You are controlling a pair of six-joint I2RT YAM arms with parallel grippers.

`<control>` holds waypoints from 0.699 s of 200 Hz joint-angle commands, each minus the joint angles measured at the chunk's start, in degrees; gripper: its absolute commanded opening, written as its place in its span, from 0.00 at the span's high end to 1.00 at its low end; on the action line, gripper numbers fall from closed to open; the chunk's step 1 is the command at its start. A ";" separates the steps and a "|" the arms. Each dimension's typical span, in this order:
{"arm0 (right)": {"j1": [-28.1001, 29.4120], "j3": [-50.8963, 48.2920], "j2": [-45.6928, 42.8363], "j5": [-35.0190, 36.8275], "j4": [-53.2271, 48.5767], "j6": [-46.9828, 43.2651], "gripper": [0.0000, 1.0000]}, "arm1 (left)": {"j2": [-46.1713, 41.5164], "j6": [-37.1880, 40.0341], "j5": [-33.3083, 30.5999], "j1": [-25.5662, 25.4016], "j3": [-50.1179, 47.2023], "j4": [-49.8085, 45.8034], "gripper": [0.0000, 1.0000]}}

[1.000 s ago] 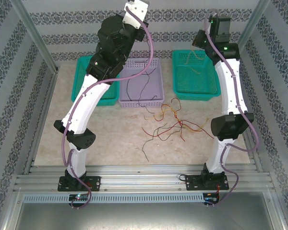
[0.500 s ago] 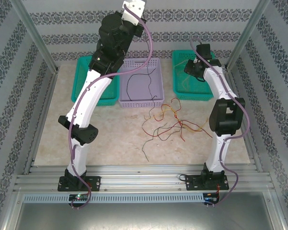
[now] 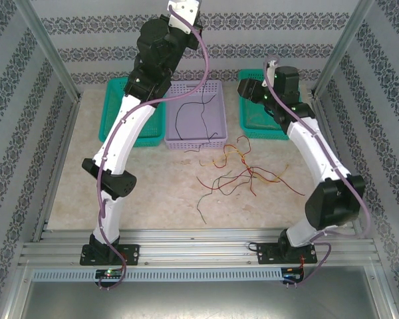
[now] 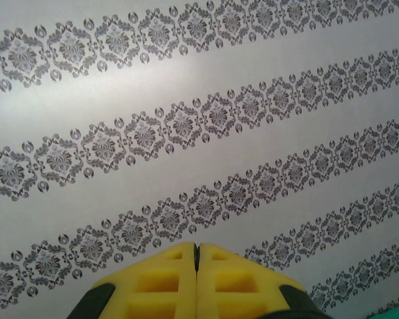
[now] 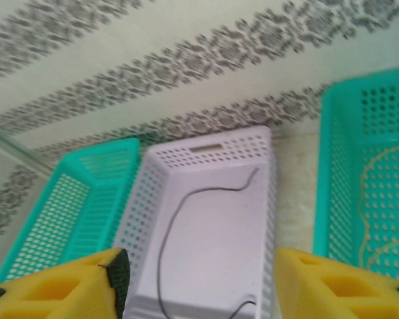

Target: Untangle the cables

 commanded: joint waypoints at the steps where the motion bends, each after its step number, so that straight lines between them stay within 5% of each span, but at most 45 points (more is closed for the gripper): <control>1: 3.27 -5.41 -4.61 0.56 3.16 -2.44 0.40 | 2.73 -1.52 1.31 2.64 -3.52 7.28 1.00; 80: 13.33 -20.33 -21.60 5.13 2.35 -2.57 0.37 | 13.60 -6.18 2.07 7.50 -9.88 14.75 1.00; 140: 19.42 -25.73 -26.02 7.42 -1.18 -2.17 0.36 | 20.28 -8.79 -0.16 5.45 -9.01 4.24 1.00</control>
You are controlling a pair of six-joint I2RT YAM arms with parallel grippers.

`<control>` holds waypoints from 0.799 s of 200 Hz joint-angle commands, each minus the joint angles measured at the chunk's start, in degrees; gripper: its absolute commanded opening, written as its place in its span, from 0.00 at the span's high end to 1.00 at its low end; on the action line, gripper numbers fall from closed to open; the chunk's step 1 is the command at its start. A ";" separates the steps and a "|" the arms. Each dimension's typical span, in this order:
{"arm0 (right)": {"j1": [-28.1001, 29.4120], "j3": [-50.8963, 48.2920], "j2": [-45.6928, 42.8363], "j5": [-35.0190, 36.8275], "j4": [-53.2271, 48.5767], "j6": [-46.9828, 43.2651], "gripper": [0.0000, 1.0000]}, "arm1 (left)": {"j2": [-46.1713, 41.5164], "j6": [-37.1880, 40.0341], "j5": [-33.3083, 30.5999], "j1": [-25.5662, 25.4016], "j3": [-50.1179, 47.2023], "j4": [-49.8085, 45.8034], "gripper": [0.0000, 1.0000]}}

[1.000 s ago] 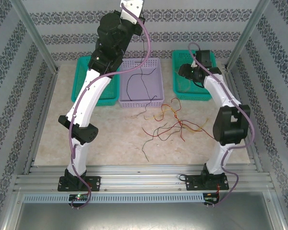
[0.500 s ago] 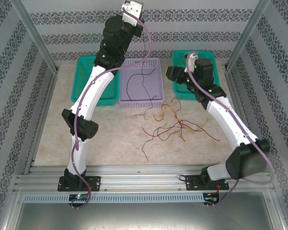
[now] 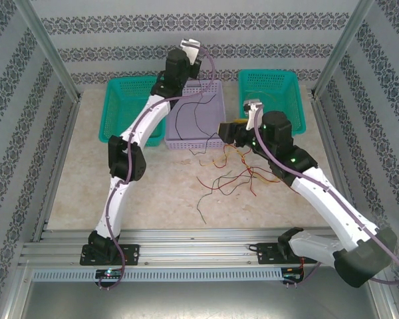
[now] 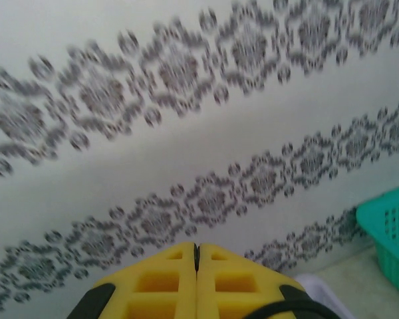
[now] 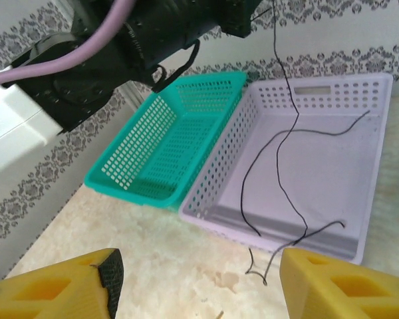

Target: Untangle the cables

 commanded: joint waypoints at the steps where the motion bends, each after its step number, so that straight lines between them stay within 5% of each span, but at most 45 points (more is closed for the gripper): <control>1: 1.43 -2.03 -0.45 2.32 -1.86 -0.42 0.36 | 0.91 -2.13 -1.28 -1.76 1.52 -3.64 1.00; 32: 2.40 -4.74 -2.05 2.58 -2.32 -0.40 0.36 | -0.72 -4.18 -3.47 -2.75 -6.80 -2.47 0.89; 113: 2.71 -9.45 -7.43 4.68 -7.49 1.28 0.34 | -7.43 -12.26 -3.91 -2.76 -21.50 -0.78 0.01; 160: 3.39 -8.97 -6.54 7.38 -11.43 2.40 0.33 | -20.23 -17.02 -1.63 -2.35 -31.16 4.98 0.00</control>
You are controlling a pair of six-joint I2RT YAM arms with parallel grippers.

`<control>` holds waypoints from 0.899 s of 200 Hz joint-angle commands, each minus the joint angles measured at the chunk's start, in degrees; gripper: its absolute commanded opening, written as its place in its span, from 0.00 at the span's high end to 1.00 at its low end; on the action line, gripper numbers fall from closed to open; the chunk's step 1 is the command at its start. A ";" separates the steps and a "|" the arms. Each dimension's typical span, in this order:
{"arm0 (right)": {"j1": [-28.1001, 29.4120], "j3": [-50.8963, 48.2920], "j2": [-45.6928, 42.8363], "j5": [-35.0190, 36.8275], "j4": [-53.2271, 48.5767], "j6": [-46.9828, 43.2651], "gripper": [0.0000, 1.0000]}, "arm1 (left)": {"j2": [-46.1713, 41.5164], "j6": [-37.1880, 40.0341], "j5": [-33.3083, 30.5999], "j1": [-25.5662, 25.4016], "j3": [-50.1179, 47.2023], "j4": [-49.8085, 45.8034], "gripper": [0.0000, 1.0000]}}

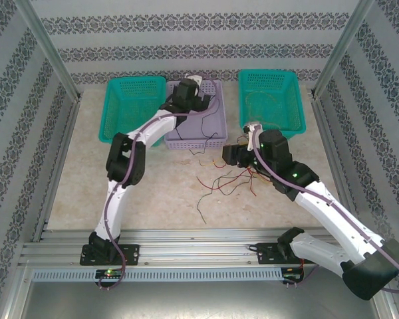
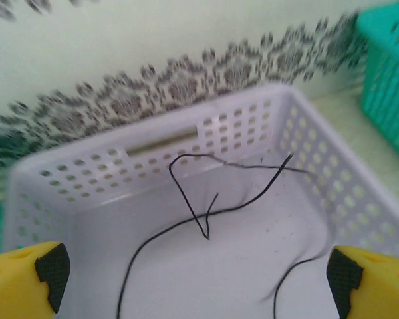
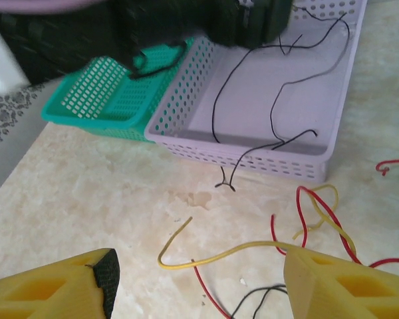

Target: Untangle the cables

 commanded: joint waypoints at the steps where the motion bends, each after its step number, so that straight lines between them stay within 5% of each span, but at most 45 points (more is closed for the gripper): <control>1: 0.80 -0.21 -0.07 3.42 -2.98 1.86 0.33 | -10.87 -4.28 1.39 0.39 -2.66 5.87 0.00; 44: 2.36 -0.46 -3.45 3.95 -3.54 3.48 0.32 | -19.93 -11.35 5.99 0.37 -7.27 -0.65 0.00; 102: 4.38 0.83 -6.05 1.39 -3.40 5.90 0.31 | -35.13 -21.94 9.88 -1.37 -28.12 4.36 0.00; 136: 4.68 -2.21 -7.45 0.72 -0.49 6.40 0.30 | -39.84 -18.36 6.53 -4.62 -34.48 2.86 0.00; 180: 4.87 0.55 1.60 -0.98 1.05 6.78 0.30 | -43.61 -18.75 3.37 -5.10 -36.20 -5.46 0.00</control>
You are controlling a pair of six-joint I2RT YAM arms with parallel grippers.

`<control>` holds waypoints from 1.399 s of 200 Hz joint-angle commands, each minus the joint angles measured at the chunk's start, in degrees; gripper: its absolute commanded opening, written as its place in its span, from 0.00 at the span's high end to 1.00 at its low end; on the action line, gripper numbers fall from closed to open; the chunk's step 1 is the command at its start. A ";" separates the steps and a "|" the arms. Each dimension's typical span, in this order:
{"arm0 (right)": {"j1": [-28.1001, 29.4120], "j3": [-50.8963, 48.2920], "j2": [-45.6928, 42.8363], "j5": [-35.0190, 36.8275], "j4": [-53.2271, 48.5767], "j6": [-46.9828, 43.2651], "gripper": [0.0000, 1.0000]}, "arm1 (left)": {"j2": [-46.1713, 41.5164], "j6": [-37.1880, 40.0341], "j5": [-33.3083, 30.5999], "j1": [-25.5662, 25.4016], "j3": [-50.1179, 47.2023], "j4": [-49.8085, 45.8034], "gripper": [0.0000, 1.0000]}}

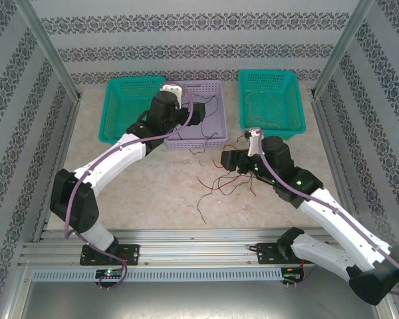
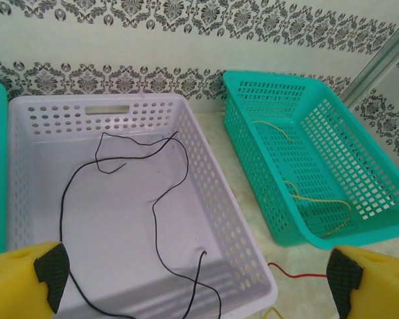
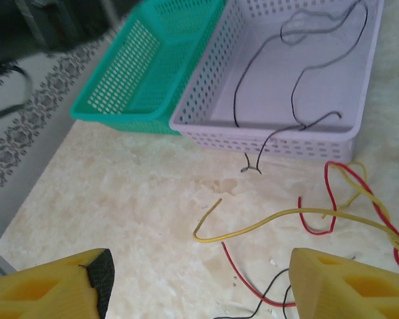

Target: Untangle the cables

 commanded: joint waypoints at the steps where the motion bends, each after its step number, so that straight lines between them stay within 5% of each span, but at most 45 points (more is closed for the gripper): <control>1: 0.73 1.17 3.92 -1.46 2.72 0.97 0.30 | -4.59 -0.32 -3.40 0.02 -1.06 -5.24 0.00; 46: 0.54 8.36 17.77 -1.69 1.07 -2.13 0.33 | -7.75 -0.24 -6.75 -0.06 0.71 -18.12 0.00; 118: -2.26 18.70 36.87 -5.09 2.43 -4.52 0.47 | -15.95 -0.44 -12.96 -0.06 -4.09 -24.38 0.00; 186: -1.86 28.57 46.92 2.96 -6.21 -6.38 0.55 | -16.36 -2.03 -13.43 -0.07 -10.10 -22.74 0.00; 280: 0.45 27.43 53.59 5.65 -5.92 -3.47 0.58 | -17.92 -3.75 -12.16 -0.05 -14.46 -21.44 0.00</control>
